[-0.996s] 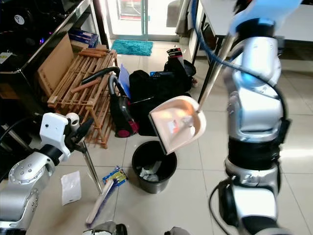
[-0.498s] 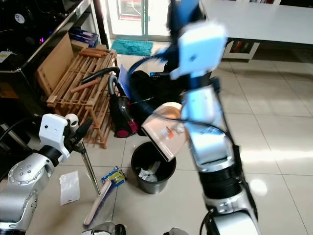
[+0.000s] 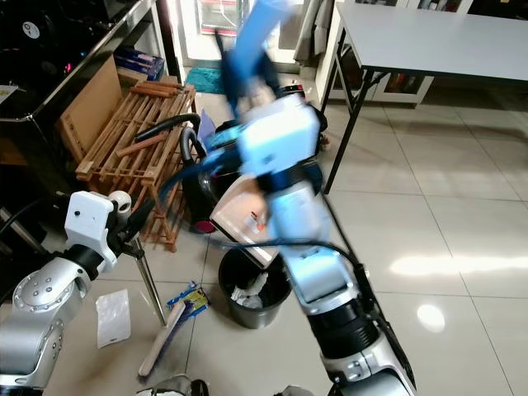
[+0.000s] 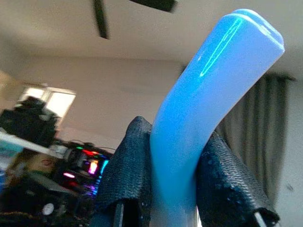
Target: Sweep floor
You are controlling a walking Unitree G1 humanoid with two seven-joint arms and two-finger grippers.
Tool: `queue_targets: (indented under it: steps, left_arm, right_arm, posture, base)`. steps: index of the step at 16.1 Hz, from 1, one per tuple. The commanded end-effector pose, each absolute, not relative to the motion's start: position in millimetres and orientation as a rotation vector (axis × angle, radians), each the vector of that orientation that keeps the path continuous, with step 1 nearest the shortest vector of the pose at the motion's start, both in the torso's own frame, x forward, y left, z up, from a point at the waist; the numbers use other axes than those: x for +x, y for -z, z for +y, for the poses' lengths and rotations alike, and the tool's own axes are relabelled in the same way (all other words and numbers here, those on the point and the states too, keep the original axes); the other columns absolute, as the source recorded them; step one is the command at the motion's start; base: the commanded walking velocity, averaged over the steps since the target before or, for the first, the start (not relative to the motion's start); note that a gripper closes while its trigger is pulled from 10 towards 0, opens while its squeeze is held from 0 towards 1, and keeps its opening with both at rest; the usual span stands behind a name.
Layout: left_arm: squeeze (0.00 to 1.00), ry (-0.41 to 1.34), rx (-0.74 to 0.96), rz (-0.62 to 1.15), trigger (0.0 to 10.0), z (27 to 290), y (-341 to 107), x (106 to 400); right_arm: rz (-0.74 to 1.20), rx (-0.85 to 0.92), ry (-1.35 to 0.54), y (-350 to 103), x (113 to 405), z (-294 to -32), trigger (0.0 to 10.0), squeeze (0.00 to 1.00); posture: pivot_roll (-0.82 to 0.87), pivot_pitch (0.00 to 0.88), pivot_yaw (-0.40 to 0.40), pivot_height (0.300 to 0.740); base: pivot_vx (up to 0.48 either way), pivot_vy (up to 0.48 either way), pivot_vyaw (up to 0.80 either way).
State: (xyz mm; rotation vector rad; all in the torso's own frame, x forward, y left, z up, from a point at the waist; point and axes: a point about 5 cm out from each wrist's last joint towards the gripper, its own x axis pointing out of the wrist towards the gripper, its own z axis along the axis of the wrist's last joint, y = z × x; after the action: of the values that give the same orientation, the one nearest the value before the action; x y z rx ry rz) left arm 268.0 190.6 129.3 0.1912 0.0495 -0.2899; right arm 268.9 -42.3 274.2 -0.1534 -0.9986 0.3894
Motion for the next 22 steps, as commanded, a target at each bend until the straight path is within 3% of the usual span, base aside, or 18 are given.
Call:
queue_targets:
  steps: [1, 10, 13, 15, 17, 20, 22]
  left_arm:
    - [0.00, 0.288, 0.210, 0.016, 10.0, 190.9, -135.3, 266.8]
    - [0.00, 0.271, 0.225, 0.014, 10.0, 192.5, -139.1, 272.1]
    - [0.00, 0.266, 0.222, 0.013, 10.0, 187.1, -149.3, 274.6]
    - [0.00, 0.266, 0.212, 0.002, 10.0, 185.9, -153.7, 273.4]
    - [0.00, 0.262, 0.222, -0.007, 10.0, 188.9, -159.3, 271.4]
    - [0.00, 0.254, 0.267, -0.056, 10.0, 192.5, -180.4, 275.3]
    - [0.00, 0.247, 0.297, -0.076, 10.0, 194.4, -194.8, 282.1]
  right_arm:
    - [-1.080, -0.183, -0.418, -280.5, 261.5, -39.2, 10.0, 0.00]
    - [-1.189, -0.313, -0.433, -276.4, 257.4, -28.6, 10.0, 0.00]
    - [-1.061, -0.415, -0.040, -302.7, 290.0, -98.8, 10.0, 0.00]
    - [-0.900, -0.518, 0.120, -303.2, 304.3, -145.1, 10.0, 0.00]
    - [-0.811, -0.500, 0.251, -304.3, 301.0, -197.1, 10.0, 0.00]
    - [-0.755, -0.476, 0.318, -312.3, 286.1, -235.7, 10.0, 0.00]
    - [-0.689, -0.341, 0.319, -313.0, 285.2, -242.0, 10.0, 0.00]
  posture:
    - [-0.01, 0.051, -0.020, 0.740]
    - [0.00, 0.070, -0.006, 0.740]
    - [-0.01, 0.068, -0.005, 0.740]
    - [-0.01, 0.072, 0.003, 0.740]
    - [-0.03, 0.078, 0.018, 0.740]
    - [-0.03, 0.076, 0.028, 0.740]
    - [-0.03, 0.073, 0.031, 0.740]
  base:
    - [0.000, 0.000, 0.00]
    - [0.000, 0.000, 0.00]
    - [0.000, 0.000, 0.00]
    - [0.000, 0.000, 0.00]
    - [0.000, 0.000, 0.00]
    - [0.000, 0.000, 0.00]
    - [0.000, 0.000, 0.00]
